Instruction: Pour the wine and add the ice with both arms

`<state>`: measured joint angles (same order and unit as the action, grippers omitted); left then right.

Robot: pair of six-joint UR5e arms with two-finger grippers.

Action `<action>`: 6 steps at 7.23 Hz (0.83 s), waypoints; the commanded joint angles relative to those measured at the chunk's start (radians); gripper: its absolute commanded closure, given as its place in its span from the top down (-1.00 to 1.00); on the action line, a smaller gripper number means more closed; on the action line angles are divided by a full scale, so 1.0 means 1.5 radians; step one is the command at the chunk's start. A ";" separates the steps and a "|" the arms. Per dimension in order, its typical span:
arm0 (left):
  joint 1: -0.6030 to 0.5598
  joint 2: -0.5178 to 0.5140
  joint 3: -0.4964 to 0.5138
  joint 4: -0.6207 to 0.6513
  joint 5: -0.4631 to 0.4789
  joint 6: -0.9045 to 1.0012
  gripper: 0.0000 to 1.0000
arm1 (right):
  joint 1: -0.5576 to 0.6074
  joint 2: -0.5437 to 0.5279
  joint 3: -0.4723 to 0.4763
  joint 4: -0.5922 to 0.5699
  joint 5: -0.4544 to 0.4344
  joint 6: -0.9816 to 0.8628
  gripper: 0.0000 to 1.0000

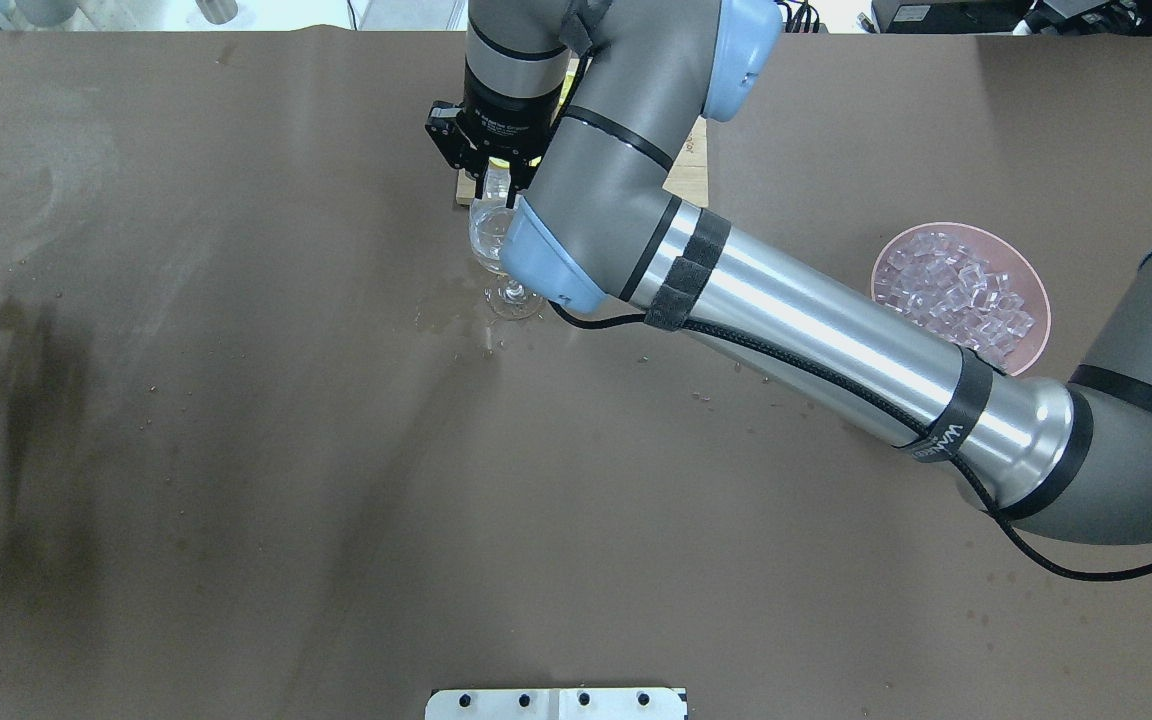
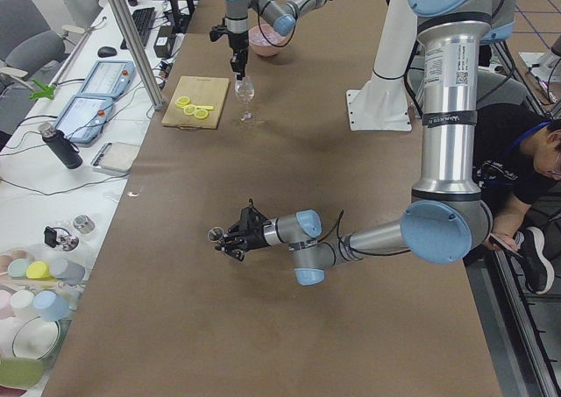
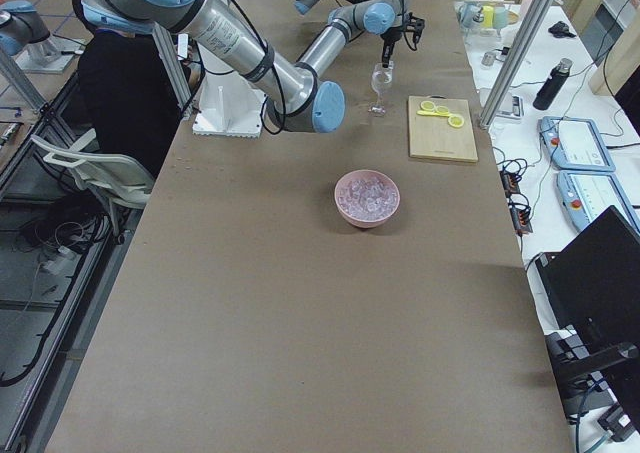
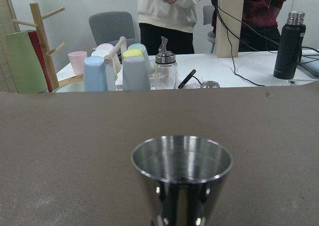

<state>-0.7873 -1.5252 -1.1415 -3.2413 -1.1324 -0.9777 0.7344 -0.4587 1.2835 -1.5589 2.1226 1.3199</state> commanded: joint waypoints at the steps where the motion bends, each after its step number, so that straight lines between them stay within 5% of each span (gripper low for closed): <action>1: 0.002 -0.005 0.002 -0.002 -0.001 -0.002 -0.85 | 0.004 -0.015 0.024 -0.002 0.004 0.007 -1.00; 6: 0.029 -0.007 0.016 -0.002 0.002 -0.008 -0.85 | -0.010 -0.015 0.023 0.003 -0.002 0.028 -1.00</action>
<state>-0.7562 -1.5354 -1.1244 -3.2444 -1.1291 -0.9887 0.7263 -0.4816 1.3190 -1.5564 2.1213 1.3561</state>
